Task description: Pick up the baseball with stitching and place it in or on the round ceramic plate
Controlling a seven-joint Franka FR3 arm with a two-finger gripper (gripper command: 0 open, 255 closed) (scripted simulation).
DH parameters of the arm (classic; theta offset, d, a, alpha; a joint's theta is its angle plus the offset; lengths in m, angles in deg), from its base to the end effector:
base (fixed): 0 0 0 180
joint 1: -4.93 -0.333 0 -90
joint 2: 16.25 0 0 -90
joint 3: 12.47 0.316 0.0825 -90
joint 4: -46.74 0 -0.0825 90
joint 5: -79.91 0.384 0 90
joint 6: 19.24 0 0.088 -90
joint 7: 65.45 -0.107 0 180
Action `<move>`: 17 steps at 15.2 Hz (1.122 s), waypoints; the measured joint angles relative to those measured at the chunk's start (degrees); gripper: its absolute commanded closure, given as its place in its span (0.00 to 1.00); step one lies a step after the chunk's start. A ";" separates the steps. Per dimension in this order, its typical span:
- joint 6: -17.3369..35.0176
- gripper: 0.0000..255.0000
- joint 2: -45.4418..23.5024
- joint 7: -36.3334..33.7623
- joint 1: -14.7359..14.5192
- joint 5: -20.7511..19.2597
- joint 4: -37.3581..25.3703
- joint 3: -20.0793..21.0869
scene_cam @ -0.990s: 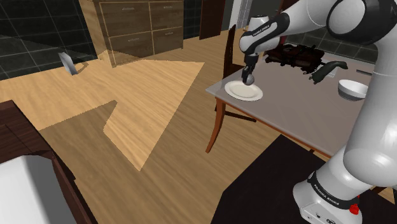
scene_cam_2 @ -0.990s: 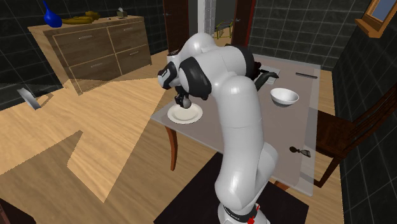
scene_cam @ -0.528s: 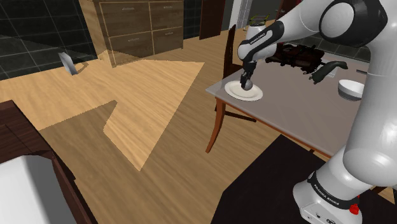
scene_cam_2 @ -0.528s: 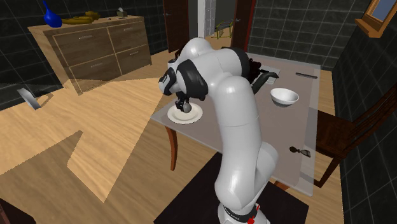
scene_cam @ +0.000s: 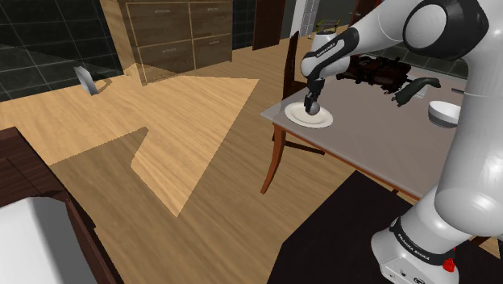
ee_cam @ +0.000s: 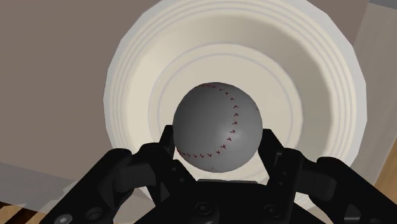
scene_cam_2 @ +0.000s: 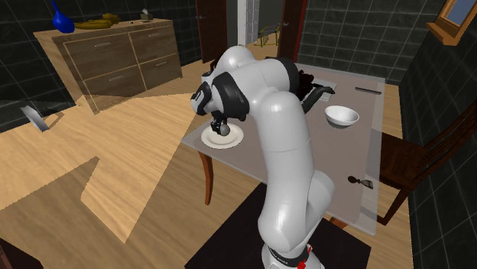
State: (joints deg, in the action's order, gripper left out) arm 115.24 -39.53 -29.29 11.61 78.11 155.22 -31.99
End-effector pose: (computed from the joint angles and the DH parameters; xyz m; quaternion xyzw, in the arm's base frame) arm 0.5759 -0.2693 0.3074 0.9901 0.1121 -0.0105 0.0839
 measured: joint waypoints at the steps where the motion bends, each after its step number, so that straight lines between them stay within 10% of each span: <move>1: 0.00 0.00 0.00 0.00 0.00 0.00 0.00 0.00; 17: -5.81 0.00 4.47 -0.94 -1.27 -1.45 -1.43 -0.53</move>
